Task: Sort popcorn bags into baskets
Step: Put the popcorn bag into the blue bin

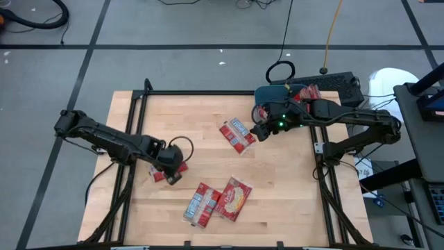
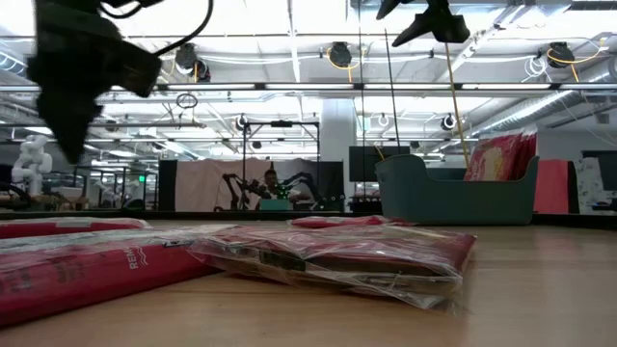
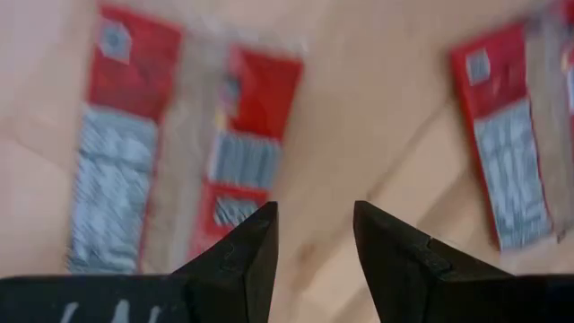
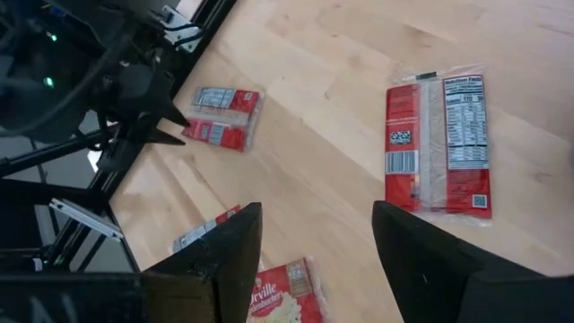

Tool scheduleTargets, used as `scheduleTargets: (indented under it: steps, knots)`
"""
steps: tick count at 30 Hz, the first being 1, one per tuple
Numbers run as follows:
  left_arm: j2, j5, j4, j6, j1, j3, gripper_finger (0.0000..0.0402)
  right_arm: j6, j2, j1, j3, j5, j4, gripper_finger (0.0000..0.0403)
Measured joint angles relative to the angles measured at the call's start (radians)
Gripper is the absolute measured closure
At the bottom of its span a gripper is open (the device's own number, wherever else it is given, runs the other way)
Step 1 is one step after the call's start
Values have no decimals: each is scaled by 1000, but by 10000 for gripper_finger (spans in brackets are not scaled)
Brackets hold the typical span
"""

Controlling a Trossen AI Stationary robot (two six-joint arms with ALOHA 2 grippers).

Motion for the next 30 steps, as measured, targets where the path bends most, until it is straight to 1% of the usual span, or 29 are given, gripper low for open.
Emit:
scheduleTargets:
  steps: [3, 7, 10, 15, 19, 22, 25, 28, 30]
  knots:
    - [0, 35, -5, -66, -64, -19, 252, -3, -2, 0, 0, 1, 0, 197]
    - [0, 87, -32, -207, -134, -46, 242, -18, -1, 0, 0, 4, 0, 197]
    - [0, 96, -51, -294, -175, -60, 214, -28, -1, 0, 0, 4, 0, 197]
    - [-1, 96, -48, -403, -217, -88, 154, -41, -1, 0, 0, 23, 0, 197]
    - [-1, 110, -48, -504, -235, -139, 127, -51, -1, 0, 0, 23, 0, 197]
    - [-1, 121, -40, -540, -247, -180, 122, -51, -1, 0, 0, 23, 0, 197]
    - [-1, 110, -8, -567, -246, -221, 124, -51, -1, 0, 0, 23, 0, 197]
    - [-1, 107, 73, -568, -247, -268, 134, -52, -1, 0, 0, 23, 0, 197]
    - [-1, 86, 130, -567, -247, -301, 145, -52, -1, 0, 0, 23, 0, 197]
